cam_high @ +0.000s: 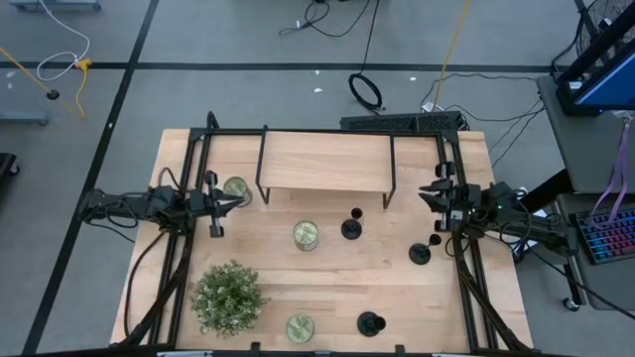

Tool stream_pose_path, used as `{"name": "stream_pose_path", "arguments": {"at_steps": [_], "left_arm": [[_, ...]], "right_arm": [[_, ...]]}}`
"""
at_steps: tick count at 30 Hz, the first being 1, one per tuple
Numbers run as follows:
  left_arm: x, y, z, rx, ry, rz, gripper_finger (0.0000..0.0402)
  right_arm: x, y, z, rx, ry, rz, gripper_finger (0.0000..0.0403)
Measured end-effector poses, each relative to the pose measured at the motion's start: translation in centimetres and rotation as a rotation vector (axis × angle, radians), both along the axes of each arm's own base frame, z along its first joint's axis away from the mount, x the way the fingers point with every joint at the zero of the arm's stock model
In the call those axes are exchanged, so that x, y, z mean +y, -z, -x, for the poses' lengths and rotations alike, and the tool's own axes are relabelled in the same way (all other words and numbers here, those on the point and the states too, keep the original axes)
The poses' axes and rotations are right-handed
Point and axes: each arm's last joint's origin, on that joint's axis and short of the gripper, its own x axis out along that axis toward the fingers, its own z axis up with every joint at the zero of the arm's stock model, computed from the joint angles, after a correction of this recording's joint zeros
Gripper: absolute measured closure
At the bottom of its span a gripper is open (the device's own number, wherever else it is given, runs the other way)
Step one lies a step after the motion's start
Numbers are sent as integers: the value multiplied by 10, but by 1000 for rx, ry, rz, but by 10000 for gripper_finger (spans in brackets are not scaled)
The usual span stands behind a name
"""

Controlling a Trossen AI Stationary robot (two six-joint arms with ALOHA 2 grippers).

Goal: Pick & Place candle stick holders
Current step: Put the right black candle holder on the shelf

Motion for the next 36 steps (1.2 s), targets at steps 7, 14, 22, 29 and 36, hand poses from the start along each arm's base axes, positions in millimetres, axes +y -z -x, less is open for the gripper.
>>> {"name": "stream_pose_path", "arguments": {"at_steps": [7,14,22,29,36], "left_arm": [[1,-25,6,-168,-1,21,371],[2,-63,10,-148,-26,-14,370],[1,-97,-3,-50,-51,-67,353],[1,-105,-24,48,-141,-111,266],[-1,-107,-35,52,-146,-139,211]], "right_arm": [[2,-30,3,26,-54,-3,237],[7,-65,4,190,-236,-14,181],[11,-80,7,423,-355,-53,174],[12,-61,8,621,-364,-143,174],[13,-43,5,710,-448,-169,174]]}}
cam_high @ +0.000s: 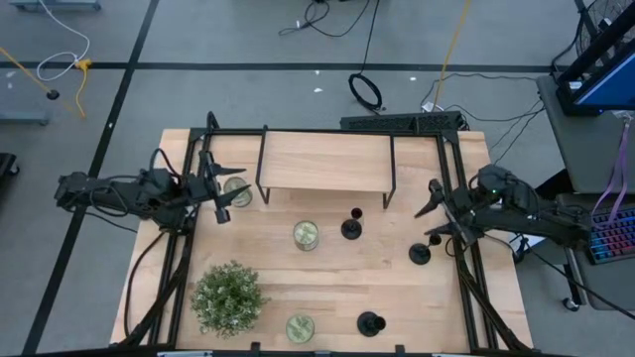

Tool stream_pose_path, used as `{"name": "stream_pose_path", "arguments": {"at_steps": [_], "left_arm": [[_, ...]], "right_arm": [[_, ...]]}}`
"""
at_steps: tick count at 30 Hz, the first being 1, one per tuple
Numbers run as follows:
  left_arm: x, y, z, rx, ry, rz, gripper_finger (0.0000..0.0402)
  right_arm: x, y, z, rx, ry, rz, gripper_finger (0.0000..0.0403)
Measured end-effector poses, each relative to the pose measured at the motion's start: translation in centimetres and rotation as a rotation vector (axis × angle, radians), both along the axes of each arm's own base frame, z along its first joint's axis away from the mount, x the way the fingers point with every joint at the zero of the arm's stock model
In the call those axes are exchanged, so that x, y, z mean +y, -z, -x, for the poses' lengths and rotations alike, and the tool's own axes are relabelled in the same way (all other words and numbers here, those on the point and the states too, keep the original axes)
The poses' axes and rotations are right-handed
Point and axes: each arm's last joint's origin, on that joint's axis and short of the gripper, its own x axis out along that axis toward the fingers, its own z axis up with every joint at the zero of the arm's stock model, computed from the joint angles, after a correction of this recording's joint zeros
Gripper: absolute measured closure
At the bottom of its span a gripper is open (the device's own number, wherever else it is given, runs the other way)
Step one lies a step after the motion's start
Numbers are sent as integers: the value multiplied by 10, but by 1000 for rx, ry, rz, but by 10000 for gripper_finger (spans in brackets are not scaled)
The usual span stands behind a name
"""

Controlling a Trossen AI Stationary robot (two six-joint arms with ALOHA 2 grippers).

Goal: Pick & Place candle stick holders
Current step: Put the right black candle holder on the shelf

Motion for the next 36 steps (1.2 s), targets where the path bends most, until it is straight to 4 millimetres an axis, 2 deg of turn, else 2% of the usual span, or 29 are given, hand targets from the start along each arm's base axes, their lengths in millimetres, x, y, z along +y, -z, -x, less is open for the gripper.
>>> {"name": "stream_pose_path", "arguments": {"at_steps": [11,19,36], "left_arm": [[0,0,-2,-3,-3,-3,204],[0,0,-2,-2,-5,-3,204],[0,0,-2,-2,5,4,204]], "right_arm": [[5,24,-10,149,-70,-144,174],[12,49,-17,240,-110,-133,174],[12,54,-16,279,-81,-130,174]]}}
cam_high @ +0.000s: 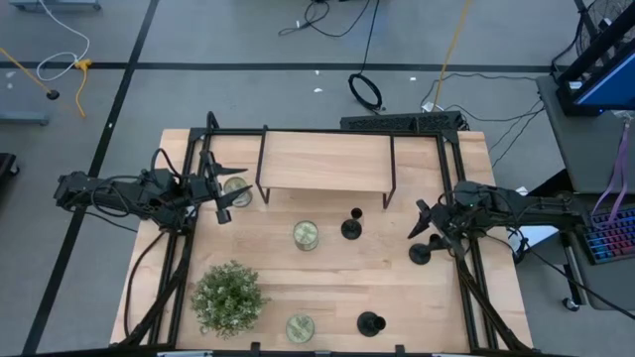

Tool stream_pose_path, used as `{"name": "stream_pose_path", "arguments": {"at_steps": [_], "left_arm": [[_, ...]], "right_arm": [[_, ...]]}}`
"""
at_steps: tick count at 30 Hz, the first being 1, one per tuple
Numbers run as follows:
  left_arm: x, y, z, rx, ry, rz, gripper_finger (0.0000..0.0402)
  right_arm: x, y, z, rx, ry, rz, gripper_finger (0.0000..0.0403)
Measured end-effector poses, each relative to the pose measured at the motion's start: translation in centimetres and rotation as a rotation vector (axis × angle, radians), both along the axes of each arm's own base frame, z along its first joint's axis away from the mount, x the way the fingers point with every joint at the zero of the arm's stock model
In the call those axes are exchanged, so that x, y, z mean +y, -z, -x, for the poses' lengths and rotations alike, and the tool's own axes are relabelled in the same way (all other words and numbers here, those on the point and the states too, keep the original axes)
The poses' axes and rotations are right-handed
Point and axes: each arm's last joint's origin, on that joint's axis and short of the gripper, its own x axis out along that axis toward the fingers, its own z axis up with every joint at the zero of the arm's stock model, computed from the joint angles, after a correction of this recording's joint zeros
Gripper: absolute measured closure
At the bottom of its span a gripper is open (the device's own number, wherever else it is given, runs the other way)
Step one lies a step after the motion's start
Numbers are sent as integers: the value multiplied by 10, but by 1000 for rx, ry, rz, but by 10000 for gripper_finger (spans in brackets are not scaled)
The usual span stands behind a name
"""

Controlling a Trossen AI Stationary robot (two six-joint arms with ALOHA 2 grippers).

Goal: Pick & Place candle stick holders
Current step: Put the right black candle holder on the shelf

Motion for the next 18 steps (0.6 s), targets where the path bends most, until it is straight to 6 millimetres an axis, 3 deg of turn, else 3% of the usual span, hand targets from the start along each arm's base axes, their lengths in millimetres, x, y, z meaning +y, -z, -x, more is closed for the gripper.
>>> {"name": "stream_pose_path", "arguments": {"at_steps": [18], "left_arm": [[0,1,0,7,8,-1,204]], "right_arm": [[-2,18,-4,34,70,14,178]]}}
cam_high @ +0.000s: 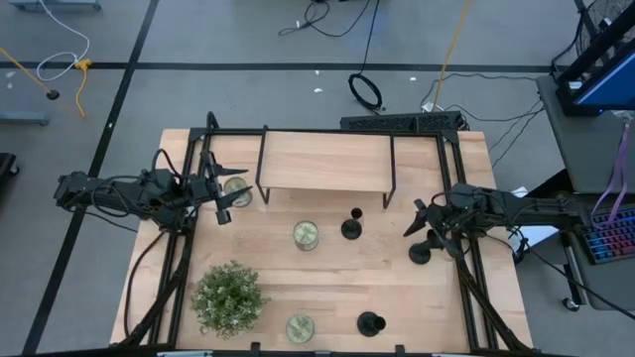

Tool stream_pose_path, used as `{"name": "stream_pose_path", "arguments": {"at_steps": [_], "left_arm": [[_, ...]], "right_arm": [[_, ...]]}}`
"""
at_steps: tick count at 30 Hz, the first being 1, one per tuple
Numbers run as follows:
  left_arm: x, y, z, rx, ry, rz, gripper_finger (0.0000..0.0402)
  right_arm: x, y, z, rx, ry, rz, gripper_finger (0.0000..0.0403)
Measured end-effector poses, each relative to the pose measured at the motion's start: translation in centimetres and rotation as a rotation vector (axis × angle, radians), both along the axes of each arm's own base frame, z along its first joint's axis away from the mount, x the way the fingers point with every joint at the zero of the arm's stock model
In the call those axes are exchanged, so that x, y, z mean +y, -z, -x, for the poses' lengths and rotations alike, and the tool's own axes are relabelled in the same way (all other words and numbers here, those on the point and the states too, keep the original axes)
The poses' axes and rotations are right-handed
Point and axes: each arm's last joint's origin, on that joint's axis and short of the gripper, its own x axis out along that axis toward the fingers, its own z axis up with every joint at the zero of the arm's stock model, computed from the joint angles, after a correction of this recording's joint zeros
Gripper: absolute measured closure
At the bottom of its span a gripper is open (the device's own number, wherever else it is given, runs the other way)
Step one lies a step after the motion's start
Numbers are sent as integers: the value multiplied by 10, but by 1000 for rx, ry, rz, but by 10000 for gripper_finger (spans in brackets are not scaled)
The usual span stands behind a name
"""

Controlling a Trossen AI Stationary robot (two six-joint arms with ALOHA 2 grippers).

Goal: Pick & Place candle stick holders
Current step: Put the right black candle holder on the shelf

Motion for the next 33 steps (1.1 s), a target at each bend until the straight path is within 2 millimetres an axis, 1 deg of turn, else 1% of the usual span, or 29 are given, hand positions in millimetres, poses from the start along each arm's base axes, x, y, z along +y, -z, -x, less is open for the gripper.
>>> {"name": "stream_pose_path", "arguments": {"at_steps": [2,5,10,13,22,25,28,33], "left_arm": [[0,0,0,0,0,0,204],[0,0,0,1,0,0,204],[0,0,0,0,0,0,204],[0,0,0,1,0,-3,204],[0,0,0,1,-1,-5,204],[0,0,0,1,-1,-6,204],[0,0,0,1,-1,-6,204],[0,0,0,5,-1,-6,204]], "right_arm": [[0,4,-1,-10,4,-11,187],[0,12,-3,-13,4,-17,213],[0,21,-5,-14,11,-38,276],[0,23,-5,-11,15,-26,314],[-1,10,-10,-215,20,57,312],[-4,8,-13,-258,88,116,304],[-6,5,-15,-296,170,168,314],[-7,-3,-17,-376,185,170,316]]}}
